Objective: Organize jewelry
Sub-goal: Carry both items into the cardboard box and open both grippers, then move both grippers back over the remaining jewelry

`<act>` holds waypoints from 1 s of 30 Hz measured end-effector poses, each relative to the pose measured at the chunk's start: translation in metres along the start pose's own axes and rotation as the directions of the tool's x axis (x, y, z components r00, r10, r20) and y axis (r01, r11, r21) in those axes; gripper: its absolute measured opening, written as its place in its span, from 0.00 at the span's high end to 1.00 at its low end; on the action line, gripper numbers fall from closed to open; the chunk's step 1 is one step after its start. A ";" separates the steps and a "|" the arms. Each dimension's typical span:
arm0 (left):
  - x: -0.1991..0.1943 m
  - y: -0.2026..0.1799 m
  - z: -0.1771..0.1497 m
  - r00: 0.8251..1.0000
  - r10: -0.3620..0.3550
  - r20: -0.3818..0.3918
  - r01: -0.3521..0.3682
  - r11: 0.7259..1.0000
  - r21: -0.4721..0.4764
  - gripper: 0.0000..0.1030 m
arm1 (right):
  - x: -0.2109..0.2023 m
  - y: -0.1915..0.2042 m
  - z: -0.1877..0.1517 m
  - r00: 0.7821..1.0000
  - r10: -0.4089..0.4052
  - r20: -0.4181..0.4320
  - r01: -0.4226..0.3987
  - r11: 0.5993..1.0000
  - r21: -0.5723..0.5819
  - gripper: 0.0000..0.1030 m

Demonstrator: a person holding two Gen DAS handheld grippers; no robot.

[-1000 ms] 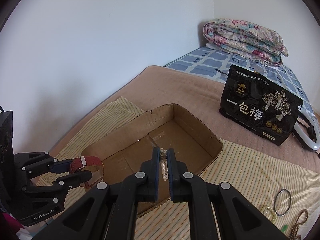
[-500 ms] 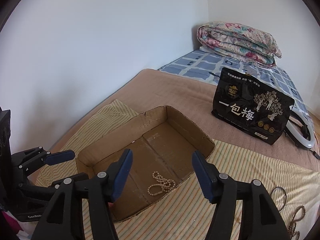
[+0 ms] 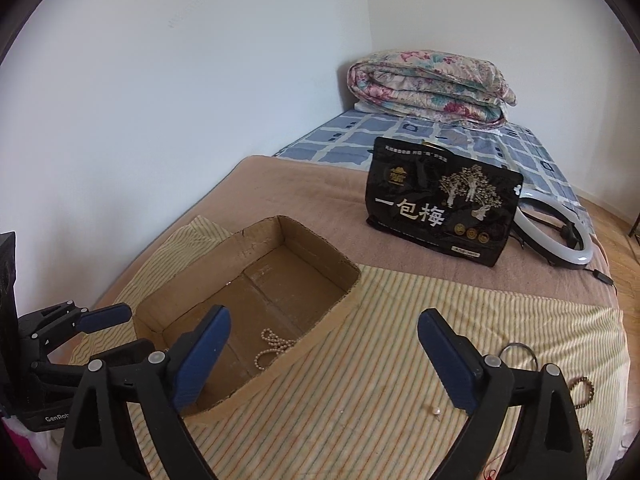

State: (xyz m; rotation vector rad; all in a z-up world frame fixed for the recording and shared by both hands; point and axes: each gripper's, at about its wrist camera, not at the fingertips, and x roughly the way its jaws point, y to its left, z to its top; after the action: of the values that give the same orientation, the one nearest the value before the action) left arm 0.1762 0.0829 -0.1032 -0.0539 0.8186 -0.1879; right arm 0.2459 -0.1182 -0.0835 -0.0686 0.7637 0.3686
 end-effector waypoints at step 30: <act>0.028 -0.152 -0.003 0.990 -0.131 -0.047 0.137 0.980 0.145 0.38 | -0.123 -0.198 -0.111 0.953 -0.301 -0.012 0.297 0.932 0.210 0.01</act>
State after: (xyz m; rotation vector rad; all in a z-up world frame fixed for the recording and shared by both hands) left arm 0.1708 -0.0710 -0.1070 0.0348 0.8363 -0.3777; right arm 0.1608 -0.3614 -0.0937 0.0173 0.7545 -0.0029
